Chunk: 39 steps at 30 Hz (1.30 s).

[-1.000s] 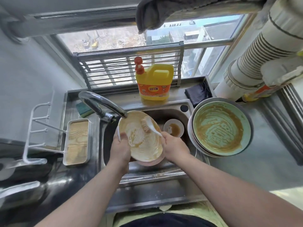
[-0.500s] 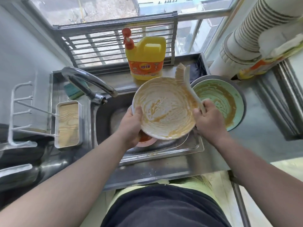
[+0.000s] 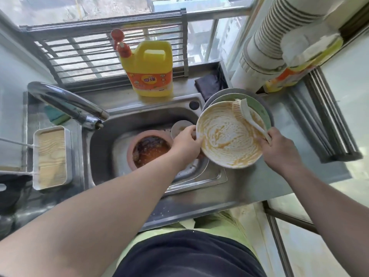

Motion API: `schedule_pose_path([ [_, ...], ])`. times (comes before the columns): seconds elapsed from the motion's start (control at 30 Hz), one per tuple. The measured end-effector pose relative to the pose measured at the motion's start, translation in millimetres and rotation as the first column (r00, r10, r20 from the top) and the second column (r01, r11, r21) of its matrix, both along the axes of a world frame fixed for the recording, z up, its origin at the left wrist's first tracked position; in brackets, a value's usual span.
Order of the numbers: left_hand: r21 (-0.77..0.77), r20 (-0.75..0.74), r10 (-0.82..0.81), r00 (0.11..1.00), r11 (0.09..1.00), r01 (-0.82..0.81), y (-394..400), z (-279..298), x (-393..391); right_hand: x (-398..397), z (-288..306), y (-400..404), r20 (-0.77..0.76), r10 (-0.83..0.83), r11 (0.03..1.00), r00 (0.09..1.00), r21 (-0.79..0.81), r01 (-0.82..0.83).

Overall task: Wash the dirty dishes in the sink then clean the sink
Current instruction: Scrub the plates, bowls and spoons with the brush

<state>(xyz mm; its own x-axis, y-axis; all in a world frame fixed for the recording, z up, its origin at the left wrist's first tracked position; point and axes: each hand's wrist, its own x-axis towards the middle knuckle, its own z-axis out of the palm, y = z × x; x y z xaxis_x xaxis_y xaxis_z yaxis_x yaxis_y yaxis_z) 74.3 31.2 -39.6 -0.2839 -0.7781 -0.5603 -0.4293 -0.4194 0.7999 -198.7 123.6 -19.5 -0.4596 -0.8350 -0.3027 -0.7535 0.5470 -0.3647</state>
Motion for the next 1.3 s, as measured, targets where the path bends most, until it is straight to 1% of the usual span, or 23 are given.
schedule_pose_path([
  [0.07, 0.019, -0.050, -0.064, 0.997, 0.998, 0.065, 1.3, -0.8, 0.6, -4.0, 2.5, 5.2, -0.035, 0.013, 0.997, 0.999, -0.069, -0.016],
  [0.13, -0.030, 0.006, -0.131, 0.991, 0.991, 0.131, 1.0, -3.8, 11.6, -1.9, 10.1, 9.7, -0.059, 0.023, 0.989, 0.998, -0.147, -0.032],
  [0.17, -0.040, 0.038, -0.117, 0.992, 0.992, 0.118, -0.2, -6.5, 21.4, 3.9, 15.7, 11.0, -0.045, 0.035, 0.980, 0.998, -0.193, -0.043],
  [0.23, -0.034, 0.095, -0.047, 0.994, 0.998, 0.050, -2.9, -15.3, 49.4, 28.8, 29.8, 10.5, 0.036, 0.082, 0.960, 0.996, -0.269, -0.070],
  [0.3, -0.020, 0.205, 0.037, 0.978, 0.999, -0.033, -1.9, -23.8, 84.3, 67.0, 38.9, 5.4, 0.130, 0.174, 0.951, 0.976, -0.279, -0.133],
  [0.33, -0.003, 0.269, 0.089, 0.959, 0.996, -0.092, -1.0, -29.1, 102.8, 89.2, 38.5, 0.7, 0.186, 0.227, 0.955, 0.956, -0.236, -0.181],
  [0.4, 0.052, 0.367, 0.166, 0.915, 0.979, -0.198, 5.2, -42.2, 136.8, 131.4, 30.1, -8.5, 0.297, 0.305, 0.952, 0.905, -0.074, -0.297],
  [0.43, 0.078, 0.408, 0.182, 0.895, 0.969, -0.233, 7.8, -49.9, 154.1, 151.6, 21.1, -15.8, 0.348, 0.319, 0.940, 0.882, 0.002, -0.341],
  [0.5, 0.133, 0.477, 0.181, 0.860, 0.952, -0.275, 13.5, -63.3, 183.3, 185.4, -1.9, -30.2, 0.431, 0.284, 0.925, 0.857, 0.112, -0.363],
  [0.53, 0.161, 0.496, 0.187, 0.848, 0.940, -0.301, 16.0, -69.1, 194.0, 198.0, -14.4, -37.5, 0.449, 0.269, 0.917, 0.852, 0.151, -0.369],
  [0.6, 0.206, 0.500, 0.207, 0.841, 0.915, -0.347, 19.2, -79.8, 207.8, 214.5, -40.6, -51.7, 0.414, 0.292, 0.891, 0.862, 0.211, -0.403],
  [0.7, 0.244, 0.477, 0.207, 0.854, 0.903, -0.355, 20.6, -93.6, 211.0, 223.0, -75.6, -67.5, 0.313, 0.327, 0.868, 0.892, 0.274, -0.414],
  [0.77, 0.262, 0.452, 0.198, 0.870, 0.903, -0.341, 19.1, -103.6, 208.1, 226.3, -98.0, -74.0, 0.255, 0.386, 0.823, 0.887, 0.338, -0.456],
  [0.83, 0.273, 0.421, 0.219, 0.880, 0.895, -0.353, 16.0, -113.8, 205.0, 232.0, -118.7, -80.4, 0.239, 0.412, 0.793, 0.879, 0.381, -0.475],
  [0.9, 0.256, 0.401, 0.254, 0.880, 0.892, -0.373, 11.4, -125.5, 203.7, 238.5, -137.1, -86.9, 0.237, 0.395, 0.794, 0.887, 0.398, -0.460],
  [1.0, 0.252, 0.393, 0.317, 0.863, 0.865, -0.433, 6.5, -143.4, 202.5, 247.7, -160.7, -94.8, 0.248, 0.323, 0.831, 0.913, 0.386, -0.399],
  [1.1, 0.233, 0.460, 0.388, 0.798, 0.815, -0.531, 3.1, -156.4, 198.3, 257.0, -177.8, -97.7, 0.202, 0.298, 0.875, 0.933, 0.333, -0.352],
  [1.13, 0.225, 0.496, 0.390, 0.776, 0.805, -0.548, 3.3, -159.5, 196.9, 259.6, -181.0, -97.4, 0.195, 0.288, 0.885, 0.937, 0.320, -0.339],
  [1.17, 0.199, 0.551, 0.361, 0.752, 0.819, -0.538, 4.3, -160.9, 195.8, 261.8, -182.3, -96.8, 0.198, 0.279, 0.889, 0.940, 0.318, -0.330],
  [1.23, 0.115, 0.666, 0.259, 0.700, 0.891, -0.439, 7.3, -160.6, 193.1, 263.6, -180.6, -95.2, 0.193, 0.278, 0.884, 0.941, 0.332, -0.329],
  [1.3, 0.090, 0.689, 0.192, 0.699, 0.934, -0.346, 10.3, -158.6, 186.0, 264.7, -175.7, -94.4, 0.167, 0.311, 0.866, 0.936, 0.355, -0.351],
])
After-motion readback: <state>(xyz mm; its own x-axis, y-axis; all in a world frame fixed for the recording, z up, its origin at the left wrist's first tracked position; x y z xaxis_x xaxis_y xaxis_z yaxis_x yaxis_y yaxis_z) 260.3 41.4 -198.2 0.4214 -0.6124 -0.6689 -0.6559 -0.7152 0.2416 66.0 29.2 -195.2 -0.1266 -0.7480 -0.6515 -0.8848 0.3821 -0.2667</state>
